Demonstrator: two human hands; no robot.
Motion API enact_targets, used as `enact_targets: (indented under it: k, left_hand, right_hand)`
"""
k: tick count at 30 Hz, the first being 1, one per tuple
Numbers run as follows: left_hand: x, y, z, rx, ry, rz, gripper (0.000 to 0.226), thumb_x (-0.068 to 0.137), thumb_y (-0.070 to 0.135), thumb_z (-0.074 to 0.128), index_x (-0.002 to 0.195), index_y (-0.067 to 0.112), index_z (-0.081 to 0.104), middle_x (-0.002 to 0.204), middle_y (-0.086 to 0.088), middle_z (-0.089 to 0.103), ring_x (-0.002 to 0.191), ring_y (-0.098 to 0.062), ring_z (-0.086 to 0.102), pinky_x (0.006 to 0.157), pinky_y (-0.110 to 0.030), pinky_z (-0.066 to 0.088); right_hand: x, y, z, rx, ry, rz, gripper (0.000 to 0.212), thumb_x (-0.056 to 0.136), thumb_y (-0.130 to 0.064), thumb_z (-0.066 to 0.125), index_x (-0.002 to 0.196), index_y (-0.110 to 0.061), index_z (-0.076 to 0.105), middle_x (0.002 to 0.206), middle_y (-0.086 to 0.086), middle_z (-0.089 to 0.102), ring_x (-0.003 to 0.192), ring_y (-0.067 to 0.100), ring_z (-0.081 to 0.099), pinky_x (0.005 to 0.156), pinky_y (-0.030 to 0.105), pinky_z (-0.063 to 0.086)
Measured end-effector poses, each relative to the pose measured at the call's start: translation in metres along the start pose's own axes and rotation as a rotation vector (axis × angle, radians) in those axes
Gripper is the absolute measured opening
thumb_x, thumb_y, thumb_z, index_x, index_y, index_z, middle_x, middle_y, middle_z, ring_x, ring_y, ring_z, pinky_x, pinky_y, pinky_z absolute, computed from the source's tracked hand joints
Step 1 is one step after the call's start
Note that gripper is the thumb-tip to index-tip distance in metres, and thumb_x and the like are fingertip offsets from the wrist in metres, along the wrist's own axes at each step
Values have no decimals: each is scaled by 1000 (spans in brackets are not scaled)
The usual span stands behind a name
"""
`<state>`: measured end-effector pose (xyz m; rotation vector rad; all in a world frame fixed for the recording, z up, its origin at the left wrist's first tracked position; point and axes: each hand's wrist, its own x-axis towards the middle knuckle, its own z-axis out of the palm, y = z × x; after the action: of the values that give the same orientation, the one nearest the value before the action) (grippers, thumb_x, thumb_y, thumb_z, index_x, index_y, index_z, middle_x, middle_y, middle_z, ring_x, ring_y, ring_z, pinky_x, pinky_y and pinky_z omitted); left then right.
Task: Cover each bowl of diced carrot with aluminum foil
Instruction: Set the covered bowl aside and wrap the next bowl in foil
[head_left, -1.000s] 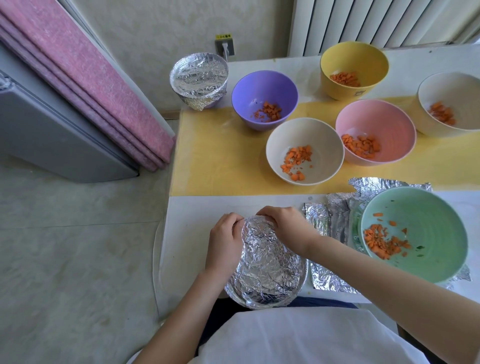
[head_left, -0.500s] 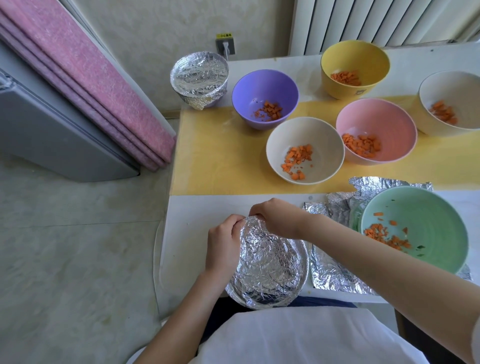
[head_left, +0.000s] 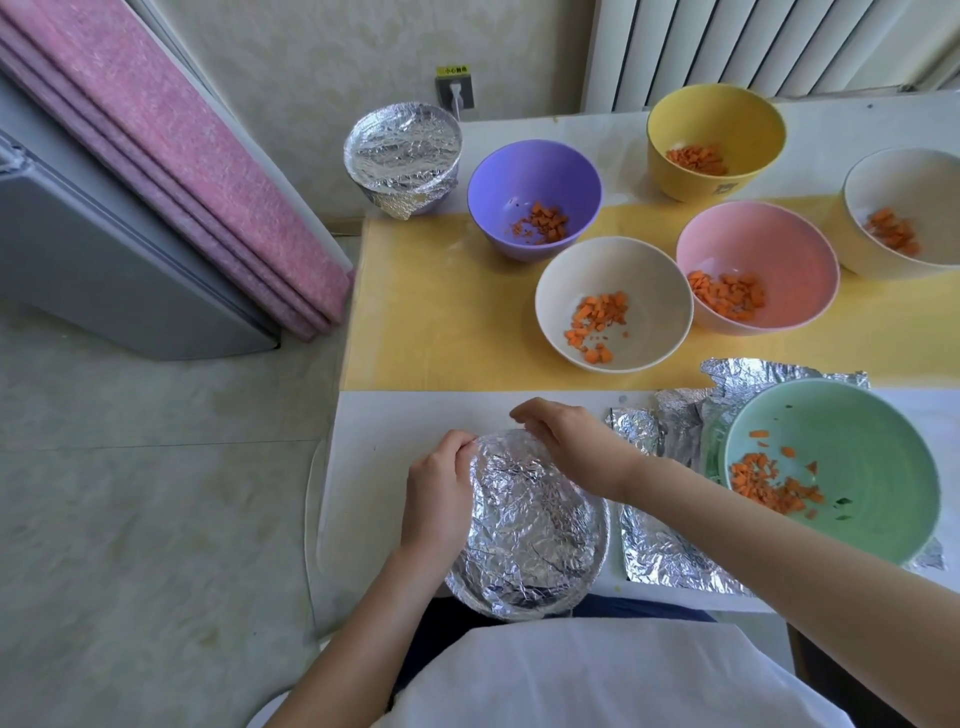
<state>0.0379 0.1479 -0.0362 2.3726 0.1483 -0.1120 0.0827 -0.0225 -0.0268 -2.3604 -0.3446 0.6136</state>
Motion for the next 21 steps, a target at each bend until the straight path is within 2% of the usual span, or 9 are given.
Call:
enact_targets:
  k: [3,7,8,10,12,14,18,21]
  left_hand:
    - [-7,-4,1,-12,19,-79,27,98,13,43,124,14,52,103,-8,66,87,-27,61,69,-29,43]
    - [-17,2,4,-45,-23,-101,36,99,9,34,132,16,45,115,-8,60,97,-28,58,78,-32,44]
    - [-16,3,5,-59,-34,-100,35,99,10,34,131,16,47,113,-8,62,95,-26,59,78,-33,45]
    - [-12,3,7,-82,-49,-101,33,98,10,35,125,16,54,87,-3,64,69,-14,55,64,-28,39]
    - [-8,2,7,-100,-58,-103,31,98,8,38,119,14,60,61,9,50,50,-6,42,53,-23,30]
    - [-7,3,5,-97,-75,-91,29,98,7,40,116,12,61,59,14,44,48,-5,43,49,-17,30]
    - [-8,9,2,-96,-80,-89,25,98,8,41,115,10,59,82,4,59,67,-14,54,58,-17,34]
    - [-8,11,4,-89,-78,-64,17,97,7,42,101,10,59,62,11,49,53,-8,41,55,-26,29]
  right_hand:
    - [-6,8,-6,15,11,24,33,101,-20,36,127,-10,53,125,6,61,113,24,56,94,27,40]
    - [-8,9,-4,32,52,30,33,101,-20,38,128,-12,54,117,6,65,104,25,59,80,22,37]
    - [-8,8,-3,28,58,29,32,101,-20,39,127,-12,55,114,7,66,101,25,60,77,22,37]
    - [-7,8,-1,13,47,36,31,100,-18,40,125,-12,57,111,8,67,99,26,61,80,26,42]
    - [-5,8,-1,-6,27,44,30,99,-14,41,123,-12,59,111,8,67,99,27,62,86,33,46]
    - [-2,9,-5,-47,-10,31,29,98,-10,42,121,-11,61,111,7,68,99,26,62,86,33,46]
    - [5,9,-14,-137,-110,-6,32,96,-6,42,120,-11,62,105,7,68,91,22,58,78,29,42]
    - [5,7,-10,-101,-100,-51,31,96,-9,45,123,-15,61,113,4,67,101,22,60,89,34,45]
